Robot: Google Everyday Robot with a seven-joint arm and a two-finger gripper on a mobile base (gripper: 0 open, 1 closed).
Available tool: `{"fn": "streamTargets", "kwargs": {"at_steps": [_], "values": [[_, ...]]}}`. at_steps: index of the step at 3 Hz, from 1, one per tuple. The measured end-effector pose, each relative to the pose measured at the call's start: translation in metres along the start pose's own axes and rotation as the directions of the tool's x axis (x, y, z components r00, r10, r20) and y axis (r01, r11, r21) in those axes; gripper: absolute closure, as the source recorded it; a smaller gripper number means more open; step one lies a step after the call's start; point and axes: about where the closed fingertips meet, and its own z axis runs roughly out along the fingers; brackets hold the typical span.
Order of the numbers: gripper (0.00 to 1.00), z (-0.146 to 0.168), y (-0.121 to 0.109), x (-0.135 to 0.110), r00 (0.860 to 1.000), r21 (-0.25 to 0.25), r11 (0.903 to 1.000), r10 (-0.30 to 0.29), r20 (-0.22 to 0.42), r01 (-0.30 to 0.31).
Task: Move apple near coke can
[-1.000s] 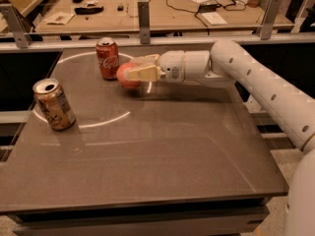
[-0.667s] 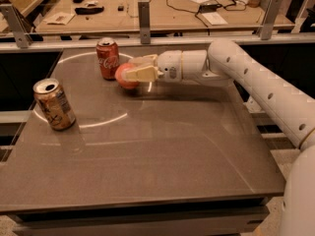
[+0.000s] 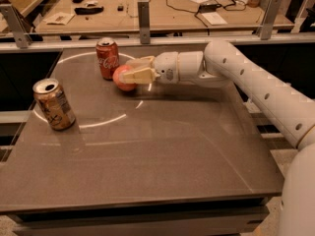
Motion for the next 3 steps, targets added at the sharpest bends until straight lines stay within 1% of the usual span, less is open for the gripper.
{"fn": "streamTargets", "kwargs": {"at_steps": [1,3], "values": [[0.6,-0.0006,-0.0013,0.0043,1.0,0.018,0.9998,0.006,-0.001,-0.006],[0.14,-0.0012,-0.0022,0.0087,1.0,0.043,0.9991,-0.001,-0.023,0.002]]}}
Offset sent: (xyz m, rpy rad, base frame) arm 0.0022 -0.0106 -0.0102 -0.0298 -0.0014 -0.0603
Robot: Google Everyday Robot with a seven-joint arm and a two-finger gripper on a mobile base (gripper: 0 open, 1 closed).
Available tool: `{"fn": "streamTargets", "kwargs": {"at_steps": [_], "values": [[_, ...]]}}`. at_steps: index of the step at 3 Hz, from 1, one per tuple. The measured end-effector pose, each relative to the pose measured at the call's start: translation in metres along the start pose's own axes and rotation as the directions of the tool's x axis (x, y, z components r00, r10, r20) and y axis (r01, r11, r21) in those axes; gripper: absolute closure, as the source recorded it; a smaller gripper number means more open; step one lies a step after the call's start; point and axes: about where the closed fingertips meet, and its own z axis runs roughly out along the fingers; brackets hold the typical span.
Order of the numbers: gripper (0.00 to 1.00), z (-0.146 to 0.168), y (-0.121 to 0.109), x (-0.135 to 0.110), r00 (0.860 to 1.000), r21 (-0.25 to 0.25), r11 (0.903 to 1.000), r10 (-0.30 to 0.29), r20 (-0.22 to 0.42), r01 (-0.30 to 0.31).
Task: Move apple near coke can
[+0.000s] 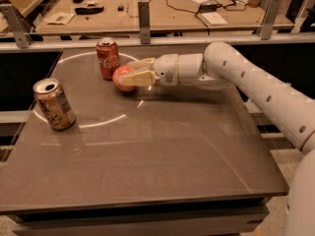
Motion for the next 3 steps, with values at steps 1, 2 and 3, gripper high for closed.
{"fn": "streamTargets", "kwargs": {"at_steps": [1,2,3], "values": [[0.0,-0.0001,0.0,-0.0002,1.0,0.005,0.9999,-0.011,-0.012,0.011],[0.0,-0.0024,-0.001,-0.0015,0.999,0.014,0.9997,-0.022,-0.033,0.022],[0.0,-0.0077,-0.0006,-0.0029,0.998,0.018,0.9992,-0.036,-0.055,0.037]]}}
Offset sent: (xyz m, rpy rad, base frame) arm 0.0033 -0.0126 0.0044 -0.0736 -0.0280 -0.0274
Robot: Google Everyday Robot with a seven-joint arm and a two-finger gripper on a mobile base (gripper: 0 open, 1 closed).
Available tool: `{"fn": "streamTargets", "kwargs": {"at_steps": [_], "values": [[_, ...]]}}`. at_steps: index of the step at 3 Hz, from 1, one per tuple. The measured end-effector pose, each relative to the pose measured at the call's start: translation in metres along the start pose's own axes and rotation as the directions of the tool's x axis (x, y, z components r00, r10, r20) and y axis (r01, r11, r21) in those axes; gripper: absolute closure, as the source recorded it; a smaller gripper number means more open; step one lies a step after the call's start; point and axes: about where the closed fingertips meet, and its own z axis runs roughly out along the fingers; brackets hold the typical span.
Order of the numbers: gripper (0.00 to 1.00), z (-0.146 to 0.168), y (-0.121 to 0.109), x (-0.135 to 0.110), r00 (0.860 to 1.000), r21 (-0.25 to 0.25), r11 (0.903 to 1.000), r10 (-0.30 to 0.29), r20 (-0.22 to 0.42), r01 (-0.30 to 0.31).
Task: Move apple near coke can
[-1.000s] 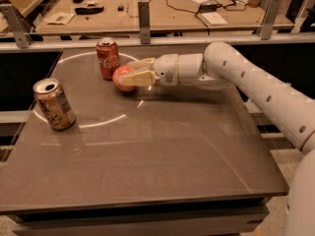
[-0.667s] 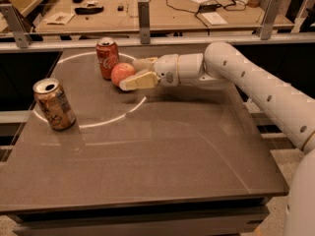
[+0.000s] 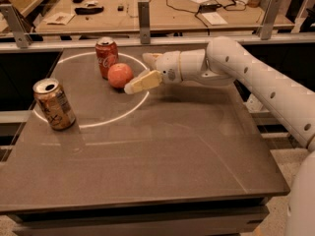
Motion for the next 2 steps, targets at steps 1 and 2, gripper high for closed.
{"fn": "streamTargets", "kwargs": {"at_steps": [1,2], "values": [[0.0,-0.0306,-0.0043,-0.009,0.999,-0.029,0.9996,-0.004,-0.033,0.003],[0.0,-0.0316,-0.0018,-0.0107,0.999,-0.042,0.9991,-0.008,-0.034,0.006]]}}
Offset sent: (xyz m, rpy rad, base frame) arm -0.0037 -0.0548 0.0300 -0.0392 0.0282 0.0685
